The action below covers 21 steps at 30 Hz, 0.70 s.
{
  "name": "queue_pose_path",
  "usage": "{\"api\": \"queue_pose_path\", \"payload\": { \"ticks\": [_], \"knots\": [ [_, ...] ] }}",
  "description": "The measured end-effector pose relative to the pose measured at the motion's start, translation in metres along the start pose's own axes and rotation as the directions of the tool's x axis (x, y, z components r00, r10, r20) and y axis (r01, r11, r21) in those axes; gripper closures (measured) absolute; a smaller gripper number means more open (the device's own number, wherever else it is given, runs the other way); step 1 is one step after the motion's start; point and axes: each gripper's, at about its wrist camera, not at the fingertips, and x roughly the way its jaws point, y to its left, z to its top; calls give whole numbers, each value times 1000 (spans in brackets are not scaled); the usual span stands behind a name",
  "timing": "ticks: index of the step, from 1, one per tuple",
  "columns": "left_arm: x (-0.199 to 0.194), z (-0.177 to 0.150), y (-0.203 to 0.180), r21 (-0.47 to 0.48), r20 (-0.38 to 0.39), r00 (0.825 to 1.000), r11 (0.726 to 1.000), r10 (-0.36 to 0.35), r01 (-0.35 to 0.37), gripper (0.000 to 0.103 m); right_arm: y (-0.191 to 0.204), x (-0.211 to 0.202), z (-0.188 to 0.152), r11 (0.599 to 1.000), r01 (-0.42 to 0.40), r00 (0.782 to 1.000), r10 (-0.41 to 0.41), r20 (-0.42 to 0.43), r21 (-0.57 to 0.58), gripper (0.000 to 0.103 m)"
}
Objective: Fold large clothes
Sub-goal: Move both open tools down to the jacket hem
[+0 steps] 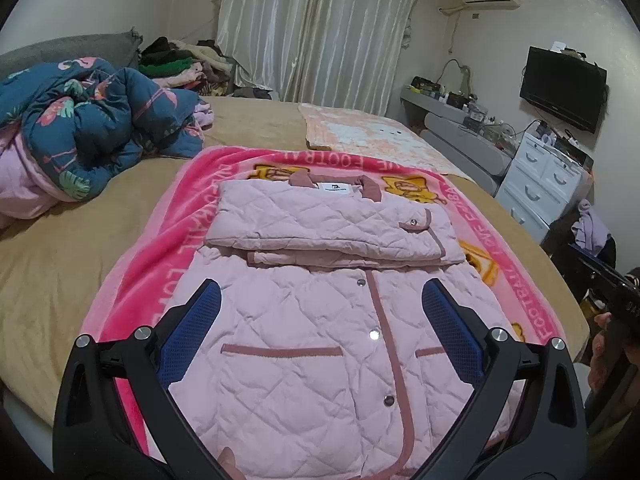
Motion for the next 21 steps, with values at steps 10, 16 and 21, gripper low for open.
{"api": "queue_pose_path", "payload": {
  "ticks": [10, 16, 21],
  "knots": [
    [-8, -26, -5, 18, -1, 1000, 1000, -9, 9, 9, -2, -18, -22, 1000, 21, 1000, -21, -13, -16, 4],
    [-9, -38, 0, 13, -3, 1000, 1000, -2, 2, 9, -5, -19, -36, 999, 27, 999, -27, -27, -23, 4],
    [-5, -52, 2, 17, -13, 1000, 1000, 8, -8, 9, -9, -15, -48, 999, 27, 998, -28, -48, -18, 4]
  ]
}}
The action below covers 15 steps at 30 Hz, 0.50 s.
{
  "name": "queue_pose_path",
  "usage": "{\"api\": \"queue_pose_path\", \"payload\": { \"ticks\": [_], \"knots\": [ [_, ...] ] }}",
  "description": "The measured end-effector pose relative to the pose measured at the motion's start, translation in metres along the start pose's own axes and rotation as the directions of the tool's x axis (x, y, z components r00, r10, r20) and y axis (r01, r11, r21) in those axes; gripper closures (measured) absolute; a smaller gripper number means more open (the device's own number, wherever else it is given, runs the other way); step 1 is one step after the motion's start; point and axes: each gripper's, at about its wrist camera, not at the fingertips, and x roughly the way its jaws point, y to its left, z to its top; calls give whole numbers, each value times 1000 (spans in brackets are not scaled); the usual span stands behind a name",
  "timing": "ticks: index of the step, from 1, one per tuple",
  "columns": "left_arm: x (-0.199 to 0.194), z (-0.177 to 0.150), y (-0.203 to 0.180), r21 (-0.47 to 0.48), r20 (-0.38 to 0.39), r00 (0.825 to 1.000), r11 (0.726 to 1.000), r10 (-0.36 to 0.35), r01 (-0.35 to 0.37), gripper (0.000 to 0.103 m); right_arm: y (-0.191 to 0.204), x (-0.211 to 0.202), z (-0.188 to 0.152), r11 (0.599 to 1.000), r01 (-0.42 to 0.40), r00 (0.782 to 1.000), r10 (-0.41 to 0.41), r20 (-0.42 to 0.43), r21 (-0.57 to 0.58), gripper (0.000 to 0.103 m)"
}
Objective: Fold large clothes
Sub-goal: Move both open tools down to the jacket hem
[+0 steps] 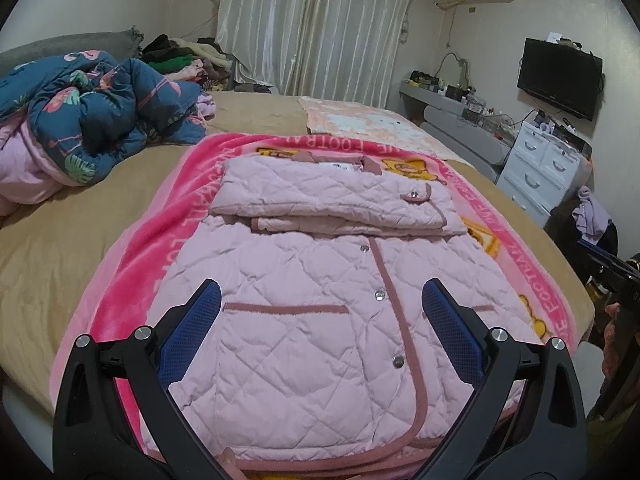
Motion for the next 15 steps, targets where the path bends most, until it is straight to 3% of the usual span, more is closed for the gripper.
{"api": "queue_pose_path", "payload": {
  "ticks": [15],
  "knots": [
    [25, -34, 13, 20, -71, 996, 999, 45, -44, 9, -10, 20, -38, 1000, 7, 997, -6, -81, 15, 4]
  ]
}}
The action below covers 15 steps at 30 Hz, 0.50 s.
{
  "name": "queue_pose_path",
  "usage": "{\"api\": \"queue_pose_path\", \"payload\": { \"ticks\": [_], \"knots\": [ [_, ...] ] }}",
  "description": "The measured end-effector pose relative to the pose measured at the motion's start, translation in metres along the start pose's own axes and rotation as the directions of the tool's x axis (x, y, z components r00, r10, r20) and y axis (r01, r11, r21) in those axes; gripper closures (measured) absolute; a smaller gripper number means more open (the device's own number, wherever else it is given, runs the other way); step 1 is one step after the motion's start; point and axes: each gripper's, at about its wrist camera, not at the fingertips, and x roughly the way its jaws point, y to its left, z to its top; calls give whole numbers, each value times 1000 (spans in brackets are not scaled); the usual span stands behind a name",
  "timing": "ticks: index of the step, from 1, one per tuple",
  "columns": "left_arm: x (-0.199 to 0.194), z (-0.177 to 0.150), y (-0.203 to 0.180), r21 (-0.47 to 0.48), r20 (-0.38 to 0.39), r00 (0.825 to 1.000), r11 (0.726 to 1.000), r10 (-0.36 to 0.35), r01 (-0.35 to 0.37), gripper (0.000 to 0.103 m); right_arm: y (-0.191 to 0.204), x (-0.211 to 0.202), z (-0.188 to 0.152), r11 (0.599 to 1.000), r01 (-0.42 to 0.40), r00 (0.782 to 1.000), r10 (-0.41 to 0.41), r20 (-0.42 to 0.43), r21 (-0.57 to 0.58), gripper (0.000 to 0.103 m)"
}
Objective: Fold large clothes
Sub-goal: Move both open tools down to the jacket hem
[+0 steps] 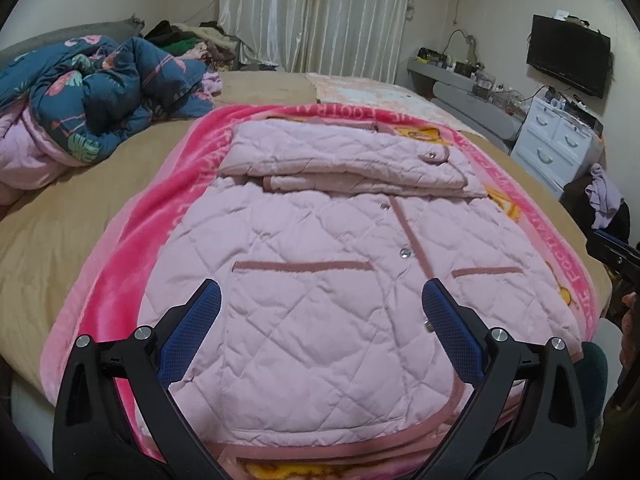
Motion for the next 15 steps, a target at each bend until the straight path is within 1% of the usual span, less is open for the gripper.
{"api": "queue_pose_path", "payload": {
  "ticks": [15],
  "knots": [
    [25, -28, 22, 8, -80, 995, 998, 63, -62, 9, -27, 24, -31, 999, 37, 995, -36, -89, 13, 4]
  ]
}}
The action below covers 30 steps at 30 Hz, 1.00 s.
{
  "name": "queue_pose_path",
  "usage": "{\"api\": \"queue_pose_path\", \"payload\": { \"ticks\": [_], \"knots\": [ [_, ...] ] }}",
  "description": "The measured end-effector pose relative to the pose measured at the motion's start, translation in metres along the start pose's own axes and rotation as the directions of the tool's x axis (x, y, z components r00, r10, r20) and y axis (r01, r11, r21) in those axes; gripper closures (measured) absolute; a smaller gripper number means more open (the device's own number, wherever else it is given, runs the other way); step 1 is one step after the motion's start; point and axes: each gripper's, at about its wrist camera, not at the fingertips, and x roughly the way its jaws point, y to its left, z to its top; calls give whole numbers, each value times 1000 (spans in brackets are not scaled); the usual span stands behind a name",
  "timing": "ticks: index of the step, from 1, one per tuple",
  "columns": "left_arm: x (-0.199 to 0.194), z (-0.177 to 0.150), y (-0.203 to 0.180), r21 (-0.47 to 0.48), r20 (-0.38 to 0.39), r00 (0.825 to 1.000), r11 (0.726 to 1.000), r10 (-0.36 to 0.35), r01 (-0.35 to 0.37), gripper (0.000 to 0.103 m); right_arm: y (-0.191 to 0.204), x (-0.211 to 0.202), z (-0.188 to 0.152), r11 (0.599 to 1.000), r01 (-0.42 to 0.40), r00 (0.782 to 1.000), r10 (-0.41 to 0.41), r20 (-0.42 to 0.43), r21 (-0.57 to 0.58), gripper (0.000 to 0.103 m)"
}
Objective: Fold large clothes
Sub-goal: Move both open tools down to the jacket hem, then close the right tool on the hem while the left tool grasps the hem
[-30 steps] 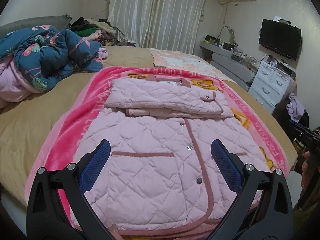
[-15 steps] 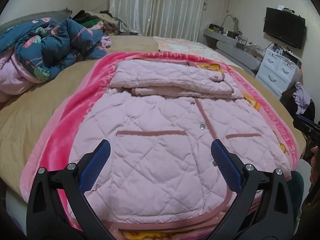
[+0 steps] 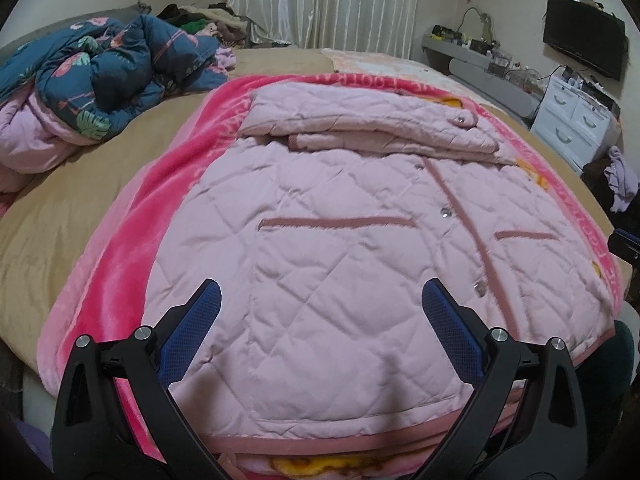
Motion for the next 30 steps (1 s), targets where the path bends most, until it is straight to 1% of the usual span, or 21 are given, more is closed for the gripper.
{"api": "queue_pose_path", "payload": {
  "ticks": [9, 21, 25, 28, 30],
  "knots": [
    [11, -13, 34, -54, -42, 998, 997, 49, -51, 9, -24, 8, -10, 999, 39, 999, -38, -32, 32, 4],
    [28, -31, 70, -86, -98, 990, 990, 105, -114, 9, -50, 16, -27, 995, 80, 993, -75, -91, 53, 4],
    [31, -36, 81, -109, -111, 989, 988, 100, -112, 9, -57, 17, -34, 995, 79, 991, -71, -114, 63, 4],
    [36, -41, 93, -172, -136, 990, 983, 47, -70, 8, -62, 16, -41, 994, 88, 988, -80, -136, 59, 4],
    [37, -43, 96, -185, -138, 990, 981, 30, -55, 8, -65, 16, -45, 995, 84, 985, -74, -153, 61, 4]
  ]
}}
